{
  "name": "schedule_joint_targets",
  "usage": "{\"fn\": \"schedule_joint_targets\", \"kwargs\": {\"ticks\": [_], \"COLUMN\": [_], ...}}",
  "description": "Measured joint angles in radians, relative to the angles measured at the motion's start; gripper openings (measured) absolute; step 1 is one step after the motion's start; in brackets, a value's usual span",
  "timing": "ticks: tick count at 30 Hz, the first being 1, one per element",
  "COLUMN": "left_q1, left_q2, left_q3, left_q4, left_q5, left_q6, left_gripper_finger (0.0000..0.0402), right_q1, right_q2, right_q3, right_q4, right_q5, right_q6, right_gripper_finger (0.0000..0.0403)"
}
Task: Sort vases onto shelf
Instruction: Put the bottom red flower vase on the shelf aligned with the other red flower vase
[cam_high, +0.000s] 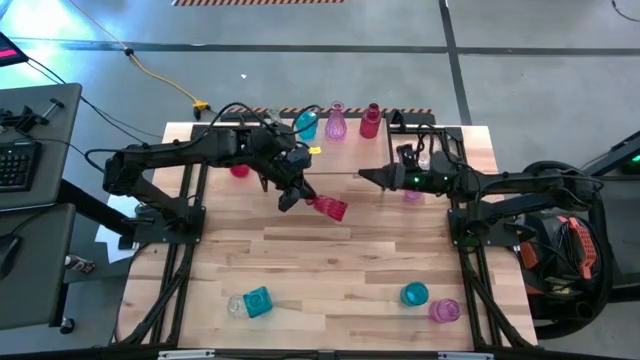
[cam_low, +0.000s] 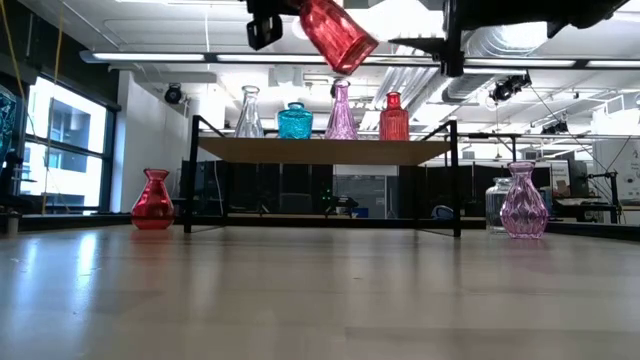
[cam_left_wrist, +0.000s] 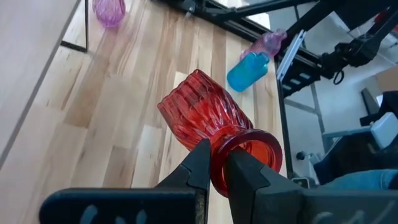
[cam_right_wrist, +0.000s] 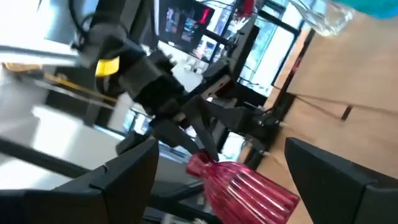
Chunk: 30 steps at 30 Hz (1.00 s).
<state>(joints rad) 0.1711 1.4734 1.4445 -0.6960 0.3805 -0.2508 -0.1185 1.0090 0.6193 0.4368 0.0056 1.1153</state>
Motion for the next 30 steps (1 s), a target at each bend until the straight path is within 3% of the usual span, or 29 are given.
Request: {"fn": "schedule_joint_targets", "kwargs": {"ticks": [6,11,17,21,24,30], "left_q1": [0.000,0.001,0.021,0.051,0.073,0.100], "left_q2": [-0.001,-0.001,-0.001,-0.001,-0.001,-0.001], "left_q3": [0.000,0.000,0.000,0.000,0.000,0.000], "left_q4": [-0.043,-0.069,-0.074,-0.075,-0.075,-0.075], "left_q5": [0.000,-0.001,-0.001,-0.007,-0.008,-0.007], "left_q6": [0.002,0.001,-0.003,-0.033,-0.035,-0.035], "left_gripper_finger": [0.0019,0.0019,0.0019,0.0019,0.0019,0.0019], "right_q1": [0.027,0.045,0.095,0.133,0.154,0.176], "right_q2": [0.083,0.212,0.387,0.476,0.523,0.594], "right_q3": [0.162,0.391,0.636,0.730,0.777,0.813], "right_q4": [-0.188,-0.474,-0.789,-0.840,-0.871,-0.881], "right_q5": [0.008,-0.006,0.054,0.080,0.155,0.232], "right_q6": [-0.237,-0.455,-0.612,-0.679,-0.717,-0.760], "right_gripper_finger": [0.0330,0.0330,0.0330,0.0330,0.0330,0.0330]}}
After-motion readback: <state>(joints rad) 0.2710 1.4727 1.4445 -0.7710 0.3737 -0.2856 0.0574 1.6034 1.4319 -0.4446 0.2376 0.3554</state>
